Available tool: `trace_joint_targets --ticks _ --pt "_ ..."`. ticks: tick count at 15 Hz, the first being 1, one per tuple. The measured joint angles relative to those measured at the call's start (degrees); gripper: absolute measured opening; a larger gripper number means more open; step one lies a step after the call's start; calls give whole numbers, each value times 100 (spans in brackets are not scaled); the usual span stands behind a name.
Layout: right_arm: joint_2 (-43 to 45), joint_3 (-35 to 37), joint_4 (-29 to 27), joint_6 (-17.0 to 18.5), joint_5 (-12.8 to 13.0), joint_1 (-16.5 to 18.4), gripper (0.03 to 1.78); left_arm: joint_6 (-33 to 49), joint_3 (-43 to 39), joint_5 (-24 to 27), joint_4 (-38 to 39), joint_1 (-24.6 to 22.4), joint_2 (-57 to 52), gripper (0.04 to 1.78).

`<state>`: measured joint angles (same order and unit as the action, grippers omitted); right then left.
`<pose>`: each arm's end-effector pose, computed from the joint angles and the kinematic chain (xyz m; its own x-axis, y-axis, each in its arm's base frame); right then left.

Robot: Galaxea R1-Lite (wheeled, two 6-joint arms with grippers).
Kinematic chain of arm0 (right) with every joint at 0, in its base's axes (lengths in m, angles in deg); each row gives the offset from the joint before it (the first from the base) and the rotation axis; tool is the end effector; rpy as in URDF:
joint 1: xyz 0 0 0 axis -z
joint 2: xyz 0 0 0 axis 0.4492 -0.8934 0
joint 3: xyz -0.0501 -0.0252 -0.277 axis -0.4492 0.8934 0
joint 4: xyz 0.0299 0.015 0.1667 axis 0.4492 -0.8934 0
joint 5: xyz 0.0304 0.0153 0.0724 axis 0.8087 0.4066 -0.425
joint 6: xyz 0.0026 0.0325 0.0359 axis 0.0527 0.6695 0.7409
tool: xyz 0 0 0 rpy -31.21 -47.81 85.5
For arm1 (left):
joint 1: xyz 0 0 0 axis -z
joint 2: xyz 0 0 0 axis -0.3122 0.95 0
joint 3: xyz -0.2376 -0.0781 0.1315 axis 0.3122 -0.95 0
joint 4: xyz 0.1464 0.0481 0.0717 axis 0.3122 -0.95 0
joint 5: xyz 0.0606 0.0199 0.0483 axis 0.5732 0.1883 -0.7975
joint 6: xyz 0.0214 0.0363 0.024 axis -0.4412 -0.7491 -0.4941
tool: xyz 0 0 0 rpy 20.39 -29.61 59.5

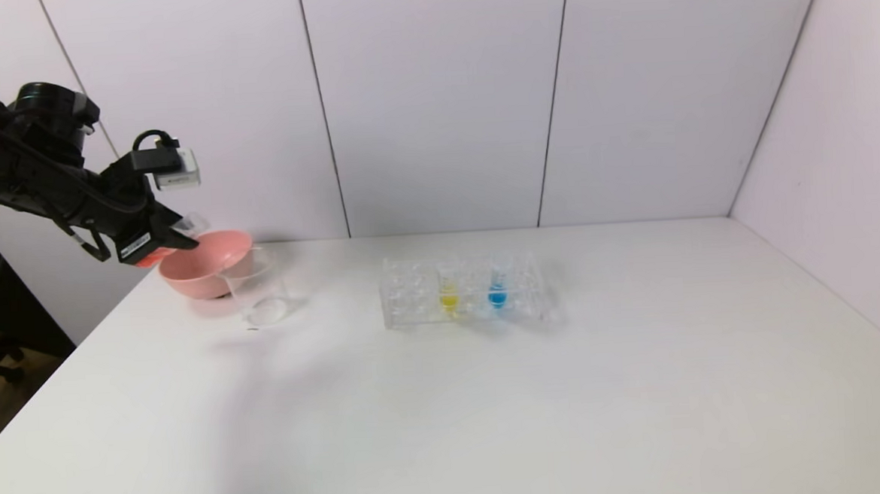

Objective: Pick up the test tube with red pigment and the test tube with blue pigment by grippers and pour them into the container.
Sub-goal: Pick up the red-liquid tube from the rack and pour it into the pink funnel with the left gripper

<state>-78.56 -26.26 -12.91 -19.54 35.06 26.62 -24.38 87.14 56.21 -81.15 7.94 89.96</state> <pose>-0.0018 0.0000 0.0746 1.0000 0.0014 -0.0063 -0.0014 1.0000 -0.0001 0.3716 0.0493 0.2229 0.6917 -0.2421 -0.6803 0.6955 0.4771 0.5373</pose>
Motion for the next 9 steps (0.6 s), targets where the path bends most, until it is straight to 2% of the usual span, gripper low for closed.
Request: trace_joint_targets --ticks 9 --pt "0 0 2 0 0 0 177 -91 12 -261 0 149 54 45"
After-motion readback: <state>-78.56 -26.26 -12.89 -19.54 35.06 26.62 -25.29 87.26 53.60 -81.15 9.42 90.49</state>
